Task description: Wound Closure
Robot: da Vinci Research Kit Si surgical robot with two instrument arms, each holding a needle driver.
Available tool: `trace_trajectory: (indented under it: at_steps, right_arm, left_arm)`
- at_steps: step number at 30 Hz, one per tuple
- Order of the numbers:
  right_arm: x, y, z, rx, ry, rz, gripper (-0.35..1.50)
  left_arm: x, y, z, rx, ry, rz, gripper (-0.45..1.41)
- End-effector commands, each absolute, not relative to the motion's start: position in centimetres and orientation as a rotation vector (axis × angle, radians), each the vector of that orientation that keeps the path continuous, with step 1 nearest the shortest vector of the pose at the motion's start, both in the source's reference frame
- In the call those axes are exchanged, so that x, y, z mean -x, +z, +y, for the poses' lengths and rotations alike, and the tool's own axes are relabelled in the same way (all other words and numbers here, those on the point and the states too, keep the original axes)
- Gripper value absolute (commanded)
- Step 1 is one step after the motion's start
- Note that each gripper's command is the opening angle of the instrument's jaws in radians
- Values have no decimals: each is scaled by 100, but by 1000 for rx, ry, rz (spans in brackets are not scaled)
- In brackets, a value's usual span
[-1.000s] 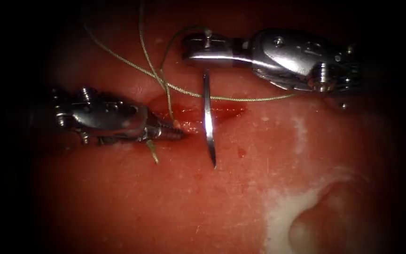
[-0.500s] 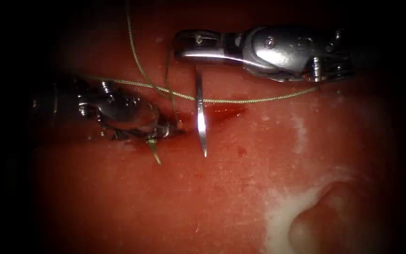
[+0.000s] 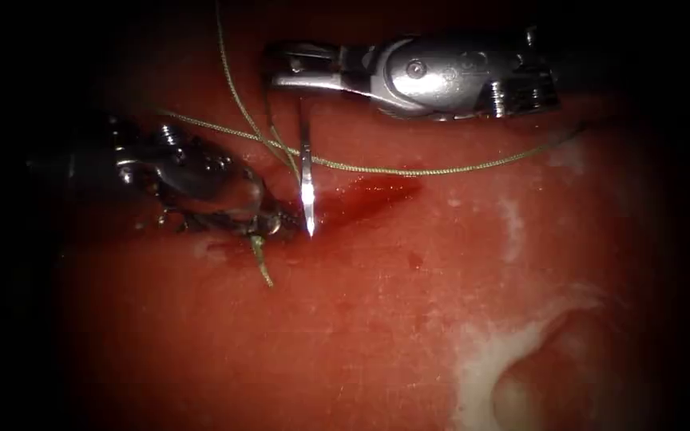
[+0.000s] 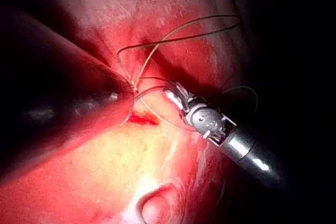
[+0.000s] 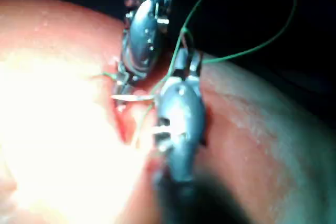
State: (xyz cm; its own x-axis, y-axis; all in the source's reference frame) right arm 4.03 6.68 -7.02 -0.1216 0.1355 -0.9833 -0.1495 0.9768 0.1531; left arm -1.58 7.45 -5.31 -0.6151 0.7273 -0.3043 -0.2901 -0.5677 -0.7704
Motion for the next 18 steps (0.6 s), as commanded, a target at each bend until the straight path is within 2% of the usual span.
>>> trace_trajectory:
  at_steps: [1, 18]
  right_arm:
    - [-412, -698, 670, 19, 236, 1677, -35]
    - [-413, -678, 659, 64, 142, 1627, -35]
  left_arm:
    - [164, -527, 742, 829, 2189, -925, 6]
    - [158, -542, 744, 835, 2186, -925, 6]
